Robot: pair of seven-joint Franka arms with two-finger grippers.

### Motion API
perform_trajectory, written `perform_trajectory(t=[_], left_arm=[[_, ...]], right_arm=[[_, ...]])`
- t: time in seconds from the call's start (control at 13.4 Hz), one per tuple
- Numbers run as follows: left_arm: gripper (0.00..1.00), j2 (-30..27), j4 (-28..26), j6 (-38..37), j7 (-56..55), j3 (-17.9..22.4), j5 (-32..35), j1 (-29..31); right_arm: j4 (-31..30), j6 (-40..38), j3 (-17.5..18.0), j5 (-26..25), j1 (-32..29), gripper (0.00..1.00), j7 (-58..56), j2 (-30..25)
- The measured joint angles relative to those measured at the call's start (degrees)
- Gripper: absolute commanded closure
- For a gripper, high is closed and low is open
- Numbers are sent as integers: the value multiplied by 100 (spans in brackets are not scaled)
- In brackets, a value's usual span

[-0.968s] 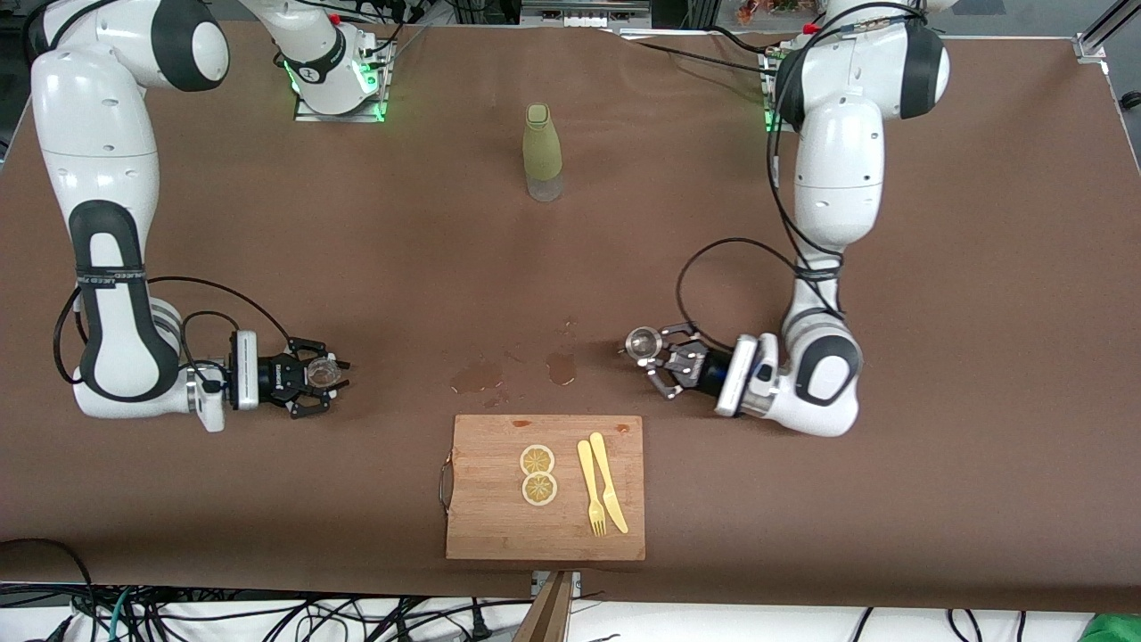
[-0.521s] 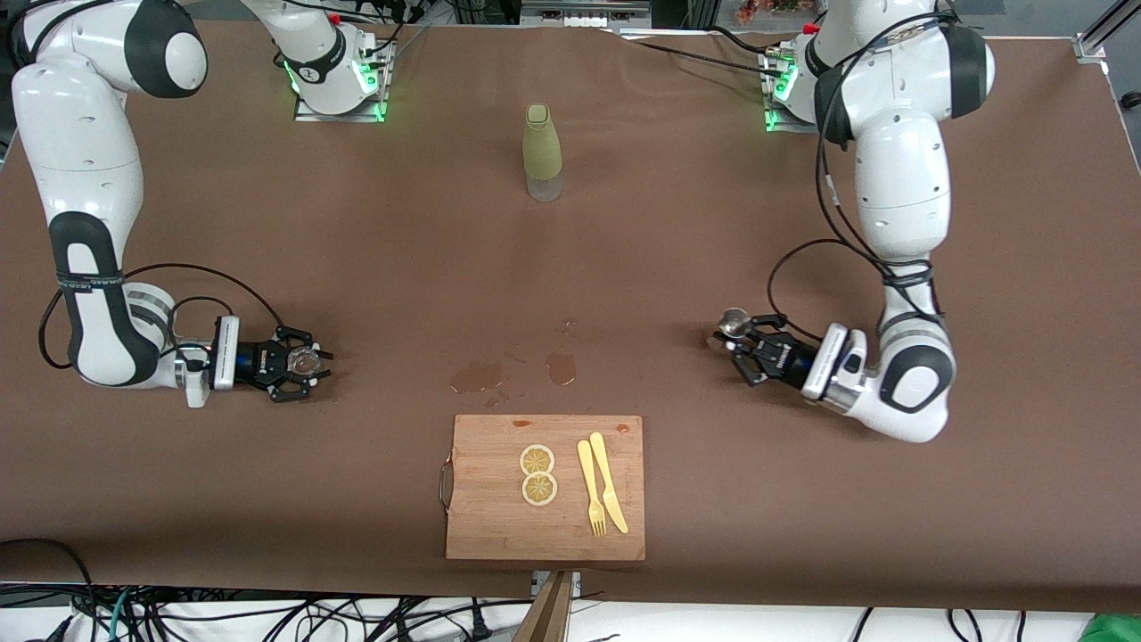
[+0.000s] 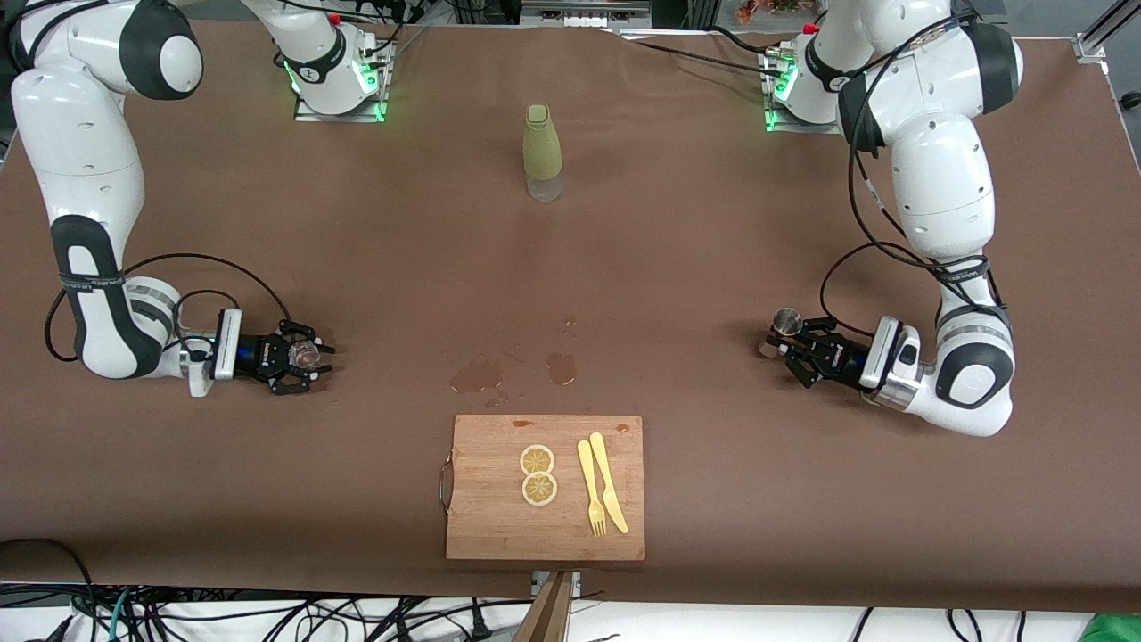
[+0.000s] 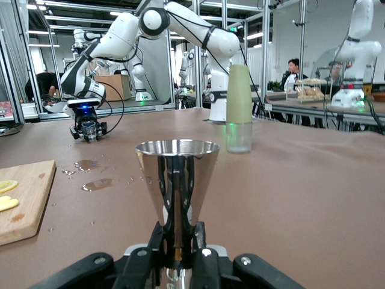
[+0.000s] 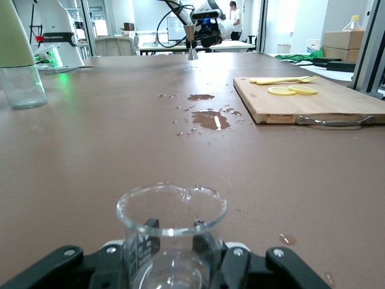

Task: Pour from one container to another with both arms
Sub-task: 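Lower the glass with the right gripper while the left gripper lowers the jigger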

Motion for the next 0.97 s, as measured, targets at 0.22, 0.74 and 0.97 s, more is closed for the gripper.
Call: perform_trajectory(t=[0.22, 0.74, 0.97], left_arm=[[100, 0, -63, 25, 461, -11, 677, 249], [100, -1, -64, 25, 692, -82, 1337, 623], [100, -1, -64, 77, 692, -129, 1245, 631]], right_arm=[[-4, 0, 0, 82, -14, 0, -6, 22], [18, -196, -453, 99, -51, 0, -15, 15], [239, -462, -917, 98, -68, 0, 25, 8]])
